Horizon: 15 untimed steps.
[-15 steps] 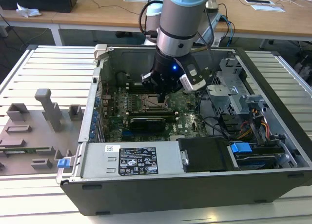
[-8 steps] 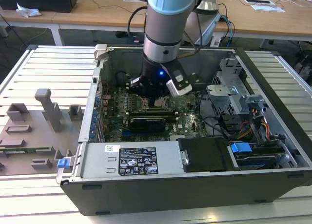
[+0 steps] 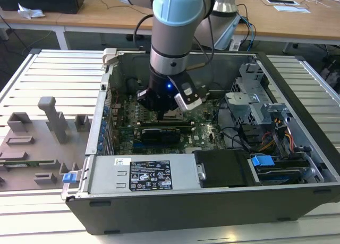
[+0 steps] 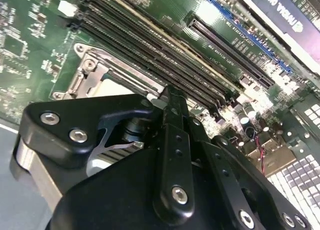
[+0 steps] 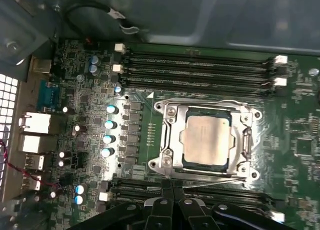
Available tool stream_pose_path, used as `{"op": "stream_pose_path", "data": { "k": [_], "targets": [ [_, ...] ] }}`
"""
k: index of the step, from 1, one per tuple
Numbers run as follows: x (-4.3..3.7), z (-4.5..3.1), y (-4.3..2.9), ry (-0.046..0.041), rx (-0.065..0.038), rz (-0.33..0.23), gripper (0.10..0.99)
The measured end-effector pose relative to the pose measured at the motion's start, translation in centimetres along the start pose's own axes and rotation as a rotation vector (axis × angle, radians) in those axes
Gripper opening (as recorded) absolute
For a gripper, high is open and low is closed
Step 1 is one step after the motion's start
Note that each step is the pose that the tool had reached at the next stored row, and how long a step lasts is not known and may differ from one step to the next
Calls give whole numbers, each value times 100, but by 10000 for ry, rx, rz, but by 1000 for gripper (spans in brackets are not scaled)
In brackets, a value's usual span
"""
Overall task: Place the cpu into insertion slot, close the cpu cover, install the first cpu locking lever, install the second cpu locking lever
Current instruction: 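Install the second cpu locking lever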
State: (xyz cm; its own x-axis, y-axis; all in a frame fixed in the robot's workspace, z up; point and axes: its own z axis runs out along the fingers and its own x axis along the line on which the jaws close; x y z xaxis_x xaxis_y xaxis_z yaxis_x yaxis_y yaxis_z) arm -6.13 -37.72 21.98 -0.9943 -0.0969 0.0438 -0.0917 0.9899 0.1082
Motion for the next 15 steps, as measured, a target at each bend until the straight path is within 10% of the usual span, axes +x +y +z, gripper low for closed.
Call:
{"op": "stream_pose_path", "data": {
  "k": [15],
  "targets": [
    [135, 218, 15, -15, -399, -191, 106]
  ]
}}
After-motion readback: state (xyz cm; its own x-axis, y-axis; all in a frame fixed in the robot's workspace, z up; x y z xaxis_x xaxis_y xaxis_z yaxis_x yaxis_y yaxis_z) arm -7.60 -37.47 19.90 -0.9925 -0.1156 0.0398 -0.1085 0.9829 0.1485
